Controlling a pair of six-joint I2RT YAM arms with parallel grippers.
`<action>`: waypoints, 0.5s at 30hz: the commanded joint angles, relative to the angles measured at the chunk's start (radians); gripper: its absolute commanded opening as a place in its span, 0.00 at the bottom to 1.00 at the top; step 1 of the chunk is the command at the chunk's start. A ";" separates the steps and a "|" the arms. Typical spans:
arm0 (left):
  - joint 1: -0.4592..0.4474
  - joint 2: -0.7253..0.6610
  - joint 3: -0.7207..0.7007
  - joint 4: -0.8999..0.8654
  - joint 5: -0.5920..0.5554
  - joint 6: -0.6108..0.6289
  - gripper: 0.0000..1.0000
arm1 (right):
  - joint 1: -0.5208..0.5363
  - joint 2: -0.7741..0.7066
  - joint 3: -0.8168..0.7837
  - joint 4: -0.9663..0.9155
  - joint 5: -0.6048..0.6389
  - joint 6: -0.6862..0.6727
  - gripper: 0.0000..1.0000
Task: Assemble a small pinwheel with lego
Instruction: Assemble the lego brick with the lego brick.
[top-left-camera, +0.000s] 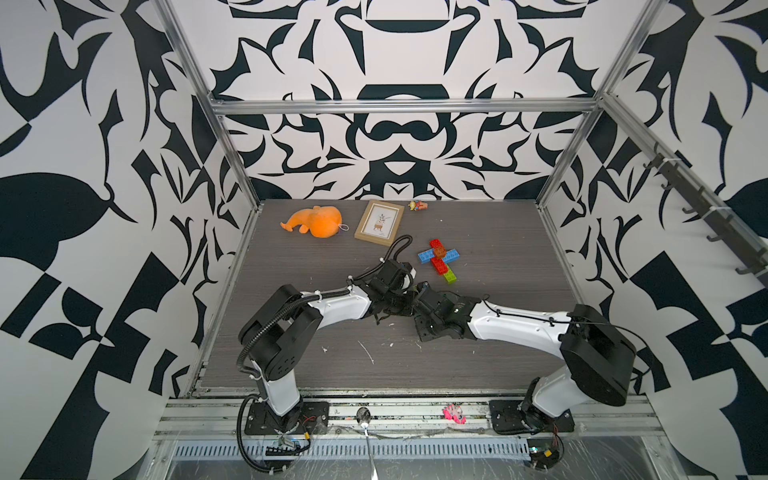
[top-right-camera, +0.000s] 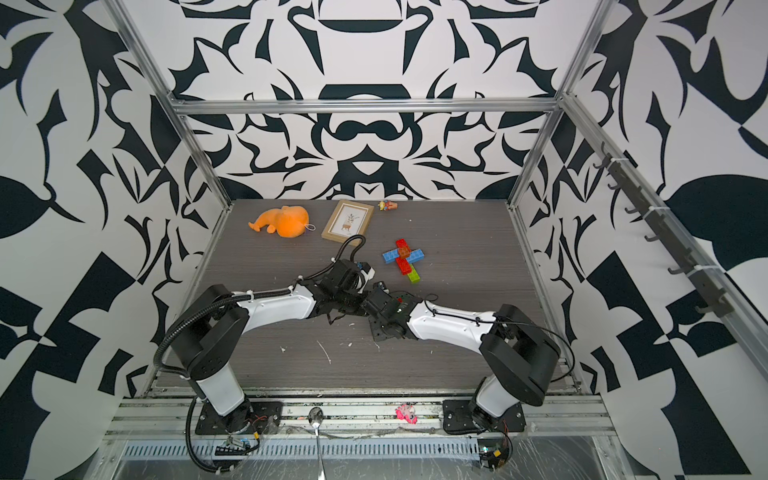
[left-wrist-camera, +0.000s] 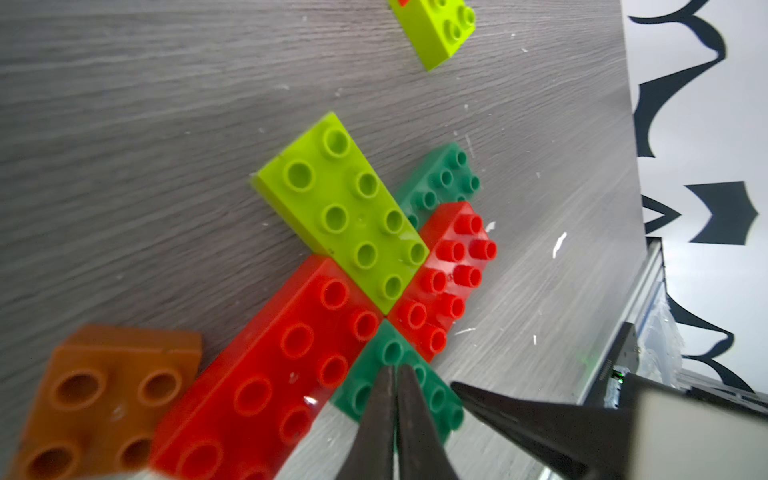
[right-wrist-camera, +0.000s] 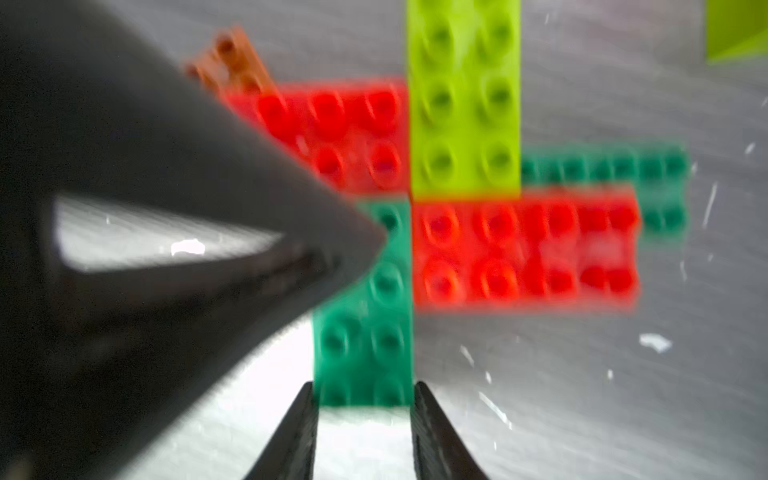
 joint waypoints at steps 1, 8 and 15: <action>0.023 0.045 -0.018 -0.051 -0.041 -0.024 0.09 | 0.006 -0.050 0.031 0.008 -0.006 -0.034 0.41; 0.029 0.032 -0.027 -0.010 0.029 -0.038 0.09 | 0.003 -0.068 0.026 0.012 -0.028 -0.036 0.44; 0.047 -0.003 -0.002 0.038 0.139 -0.058 0.09 | -0.041 -0.195 -0.005 -0.001 -0.104 -0.047 0.48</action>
